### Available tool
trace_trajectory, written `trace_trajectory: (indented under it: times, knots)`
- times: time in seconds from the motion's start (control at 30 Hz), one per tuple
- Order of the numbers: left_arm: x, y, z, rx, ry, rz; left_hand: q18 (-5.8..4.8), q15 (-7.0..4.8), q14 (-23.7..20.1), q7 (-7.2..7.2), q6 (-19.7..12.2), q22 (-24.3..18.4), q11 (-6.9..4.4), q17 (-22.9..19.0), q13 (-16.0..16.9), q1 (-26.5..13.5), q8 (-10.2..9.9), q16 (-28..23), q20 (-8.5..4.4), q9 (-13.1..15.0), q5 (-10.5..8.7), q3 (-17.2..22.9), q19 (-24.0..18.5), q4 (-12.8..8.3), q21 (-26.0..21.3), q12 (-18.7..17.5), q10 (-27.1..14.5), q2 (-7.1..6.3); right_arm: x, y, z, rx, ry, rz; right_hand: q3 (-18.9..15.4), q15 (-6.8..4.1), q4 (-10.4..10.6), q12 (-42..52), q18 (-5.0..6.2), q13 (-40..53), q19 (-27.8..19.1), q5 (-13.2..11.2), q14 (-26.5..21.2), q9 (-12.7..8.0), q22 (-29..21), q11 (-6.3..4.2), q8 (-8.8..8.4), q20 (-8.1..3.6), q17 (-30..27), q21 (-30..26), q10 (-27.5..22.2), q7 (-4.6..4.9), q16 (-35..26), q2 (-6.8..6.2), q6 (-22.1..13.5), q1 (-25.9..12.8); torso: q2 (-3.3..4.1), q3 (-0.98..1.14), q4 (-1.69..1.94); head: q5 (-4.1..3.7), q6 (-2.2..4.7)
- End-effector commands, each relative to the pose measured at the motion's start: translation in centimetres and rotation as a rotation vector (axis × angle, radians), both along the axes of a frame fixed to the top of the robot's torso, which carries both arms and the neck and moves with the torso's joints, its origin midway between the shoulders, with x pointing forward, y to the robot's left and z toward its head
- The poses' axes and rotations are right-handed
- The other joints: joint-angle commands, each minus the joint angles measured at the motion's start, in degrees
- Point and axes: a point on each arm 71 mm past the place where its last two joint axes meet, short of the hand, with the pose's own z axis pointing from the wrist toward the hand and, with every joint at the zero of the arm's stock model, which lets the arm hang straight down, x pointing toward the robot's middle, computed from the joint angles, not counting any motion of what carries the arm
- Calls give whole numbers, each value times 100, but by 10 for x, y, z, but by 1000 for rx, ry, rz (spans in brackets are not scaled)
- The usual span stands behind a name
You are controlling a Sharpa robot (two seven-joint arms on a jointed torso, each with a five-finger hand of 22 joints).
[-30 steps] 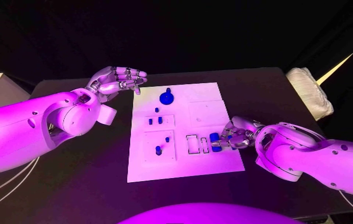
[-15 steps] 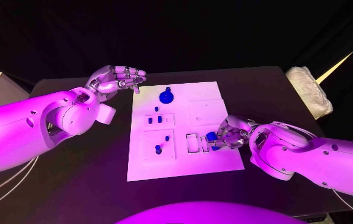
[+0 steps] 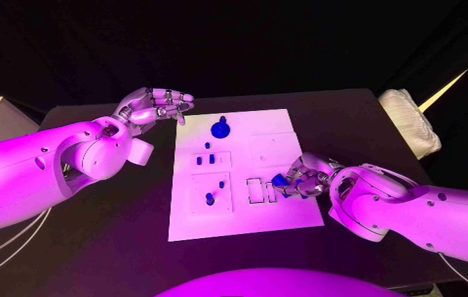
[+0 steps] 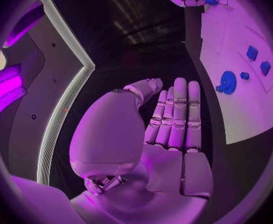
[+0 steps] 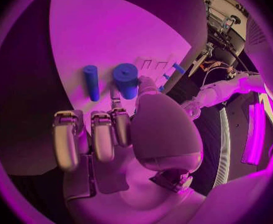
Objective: Assemble the parts on the task board
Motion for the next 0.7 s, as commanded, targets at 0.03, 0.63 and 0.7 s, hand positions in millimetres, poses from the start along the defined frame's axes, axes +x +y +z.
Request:
trace_trajectory:
  times: [0.03, 0.63, 0.7]
  knots:
    - [-1, -2, 1, -14, 0, -12, 77, 26, 18, 8, 11, -6, -15, -5, -6, -46, -16, -26, 12, -5, 9, -28, 9, 9, -37, 23, -18, -15, 0, -5, -2, 55, 30, -75, 45, -30, -14, -9, -69, 748, 546, 41, 527, 60, 1430, -32, 37, -50, 1171, -13, 147, -6, 4, 8, 46, 62, -6, -5, -1, 2, -3]
    - [0, -3, 1, -14, 1, -13, 79, 22, 14, 6, 11, -7, -16, -6, -8, -31, -16, -29, 10, -7, 12, -21, 11, -6, -39, 24, -24, -17, 5, 5, 26, 174, 41, -94, 112, -39, -8, -19, -73, 752, 551, 4, 533, 46, 1436, -41, 32, -59, 1195, 12, 154, -16, 12, 6, 92, 17, 1, -1, 5, 21, 9]
    - [0, -3, 1, -14, 1, -13, 79, 22, 14, 6, 11, -7, -16, -6, -8, -31, -16, -29, 10, -7, 12, -21, 11, -6, -39, 24, -24, -17, 5, 10, 25, 166, 66, -76, 135, -42, -9, -19, -73, 758, 550, -93, 534, 39, 1436, -44, 28, -62, 1199, 11, 160, -19, 12, 2, 111, -35, 4, 2, 3, 28, 6]
